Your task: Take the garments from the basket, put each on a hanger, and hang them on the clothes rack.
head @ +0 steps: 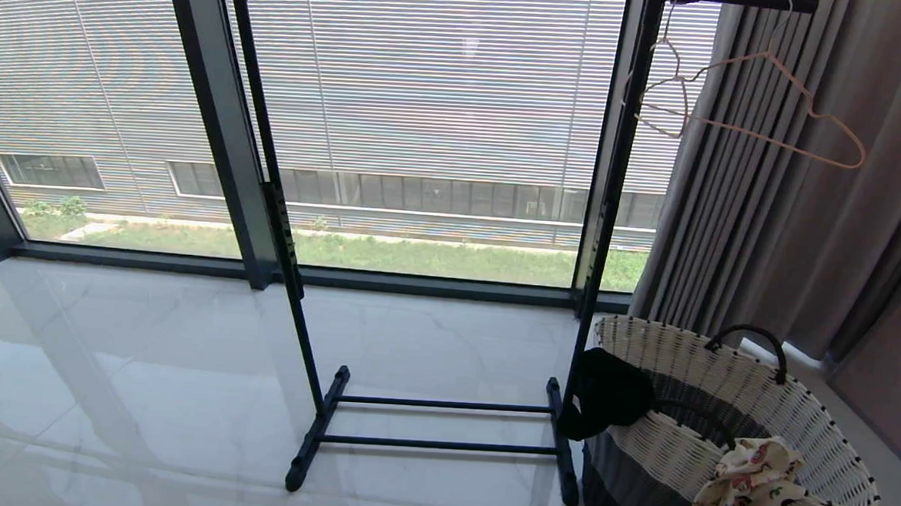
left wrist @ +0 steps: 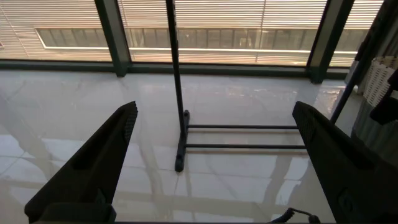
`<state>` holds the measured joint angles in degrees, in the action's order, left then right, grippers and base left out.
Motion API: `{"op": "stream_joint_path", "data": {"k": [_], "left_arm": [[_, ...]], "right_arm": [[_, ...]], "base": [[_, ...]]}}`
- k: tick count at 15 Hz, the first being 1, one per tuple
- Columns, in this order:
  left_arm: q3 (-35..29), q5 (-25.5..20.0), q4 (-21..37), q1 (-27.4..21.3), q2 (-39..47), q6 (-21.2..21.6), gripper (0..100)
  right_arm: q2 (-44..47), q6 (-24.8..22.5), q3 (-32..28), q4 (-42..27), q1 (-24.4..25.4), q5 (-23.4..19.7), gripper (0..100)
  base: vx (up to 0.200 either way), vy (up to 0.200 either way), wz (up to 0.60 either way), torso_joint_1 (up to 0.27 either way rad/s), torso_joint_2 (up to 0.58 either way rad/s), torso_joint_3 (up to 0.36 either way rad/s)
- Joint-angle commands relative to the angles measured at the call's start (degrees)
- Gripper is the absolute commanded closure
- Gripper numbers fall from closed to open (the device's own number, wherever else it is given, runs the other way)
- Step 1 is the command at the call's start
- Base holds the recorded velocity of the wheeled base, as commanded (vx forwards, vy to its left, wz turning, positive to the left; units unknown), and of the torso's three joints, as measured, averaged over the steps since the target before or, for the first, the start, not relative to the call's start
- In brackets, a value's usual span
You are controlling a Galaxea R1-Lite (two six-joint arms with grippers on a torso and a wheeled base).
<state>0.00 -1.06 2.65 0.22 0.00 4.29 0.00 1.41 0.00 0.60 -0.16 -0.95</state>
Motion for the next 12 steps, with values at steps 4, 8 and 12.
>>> {"op": "stream_joint_path", "data": {"k": [4,8,12], "left_arm": [[0.0,0.0,0.0,0.0,0.0,-0.2,0],[0.0,0.1,0.0,0.0,0.0,-0.2,0],[0.0,0.0,0.0,0.0,0.0,-0.2,0]], "right_arm": [[0.0,-0.1,0.0,0.0,0.0,0.0,0],[0.0,-1.0,0.0,0.0,0.0,-0.1,0],[0.0,-3.3,0.0,1.1,0.0,-0.7,0]], "base": [[0.2,-0.1,0.0,0.002,0.0,0.004],[0.2,0.0,0.0,0.002,0.0,0.001],[0.0,0.0,0.0,0.0,0.0,0.0]]}}
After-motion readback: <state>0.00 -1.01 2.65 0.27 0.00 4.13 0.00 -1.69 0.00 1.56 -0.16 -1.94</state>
